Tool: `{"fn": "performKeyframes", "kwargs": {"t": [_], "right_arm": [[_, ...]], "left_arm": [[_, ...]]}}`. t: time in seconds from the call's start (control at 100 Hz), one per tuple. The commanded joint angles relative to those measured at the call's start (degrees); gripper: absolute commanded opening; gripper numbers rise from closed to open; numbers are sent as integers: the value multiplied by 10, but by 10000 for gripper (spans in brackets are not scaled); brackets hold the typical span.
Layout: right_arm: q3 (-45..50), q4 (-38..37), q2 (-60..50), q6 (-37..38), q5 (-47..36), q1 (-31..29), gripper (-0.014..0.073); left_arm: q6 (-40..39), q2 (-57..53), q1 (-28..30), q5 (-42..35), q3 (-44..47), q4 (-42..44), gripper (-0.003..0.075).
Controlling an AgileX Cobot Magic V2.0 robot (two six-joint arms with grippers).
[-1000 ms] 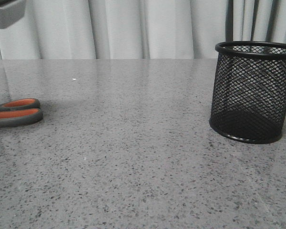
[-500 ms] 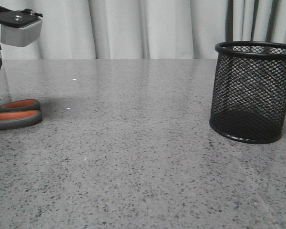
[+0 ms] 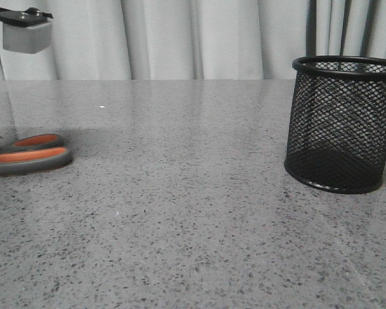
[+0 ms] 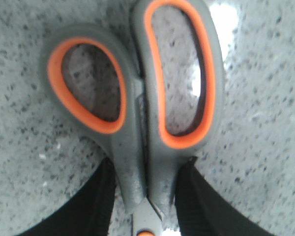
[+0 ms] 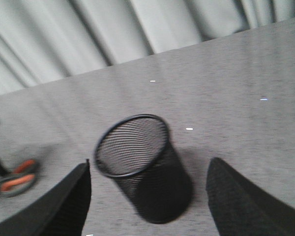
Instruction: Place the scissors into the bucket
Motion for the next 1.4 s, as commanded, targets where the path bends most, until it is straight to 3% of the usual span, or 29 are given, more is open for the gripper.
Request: {"fn": "performKeyframes", "kwargs": {"t": [0.0,0.18,0.28,0.82,0.94,1.14,1.39], "right_arm": [[-20,118,11,-70,-27,1,450],[-20,444,13,-321,27,1,450],[-29,525,28,-392,70,1,450],[-268,447,297,-391,190,11,451],[-325,413,360,-381,170,58,451],[-415,272,446,-302,88,180,451],[-454,269,537,-299,82,242,454]], "left_arm": [[-5,-27,-9,-18,-5,-64,34],[-7,-91,-41,-43,-5,-61,32],[-7,-134,-67,-70,-5,-61,32],[-7,-331,-211,-249,-5,-60,32],[-7,-336,-225,-267,-5,-60,32],[-7,-335,-225,-269,-5,-34,32],[-7,-335,-225,-273,-5,-17,32]]}}
